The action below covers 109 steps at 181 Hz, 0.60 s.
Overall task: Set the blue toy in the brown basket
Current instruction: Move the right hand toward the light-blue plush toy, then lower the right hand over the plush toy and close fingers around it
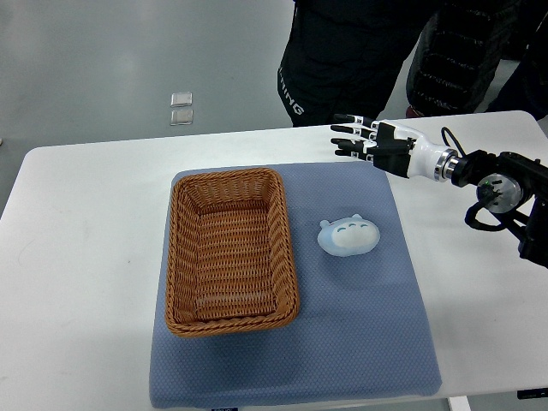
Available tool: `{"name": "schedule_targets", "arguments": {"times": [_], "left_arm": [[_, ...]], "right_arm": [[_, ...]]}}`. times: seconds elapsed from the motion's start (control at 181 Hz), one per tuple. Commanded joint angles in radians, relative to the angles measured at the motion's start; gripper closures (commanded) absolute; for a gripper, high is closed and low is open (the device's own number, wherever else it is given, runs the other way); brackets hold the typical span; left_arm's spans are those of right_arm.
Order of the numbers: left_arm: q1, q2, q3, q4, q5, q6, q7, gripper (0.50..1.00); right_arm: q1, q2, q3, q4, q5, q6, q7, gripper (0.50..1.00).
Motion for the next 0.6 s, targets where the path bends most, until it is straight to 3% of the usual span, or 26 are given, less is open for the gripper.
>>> {"name": "schedule_targets", "arguments": {"times": [0.0,0.342,0.596], "left_arm": [[0.000,0.000,0.000,0.001,0.000,0.001,0.000,0.500],[0.000,0.000,0.000,0.001,0.000,0.000,0.000,0.500],[0.000,0.000,0.000,0.001,0.000,0.001,0.000,0.500]], "right_arm": [[0.000,-0.038,0.001,0.051,-0.093,0.020,0.021,0.587],[0.003,-0.129,0.003,0.235,-0.576,0.023,0.203,0.587],[0.019,-0.175,0.001,0.308,-0.822,0.015,0.269,0.589]]}}
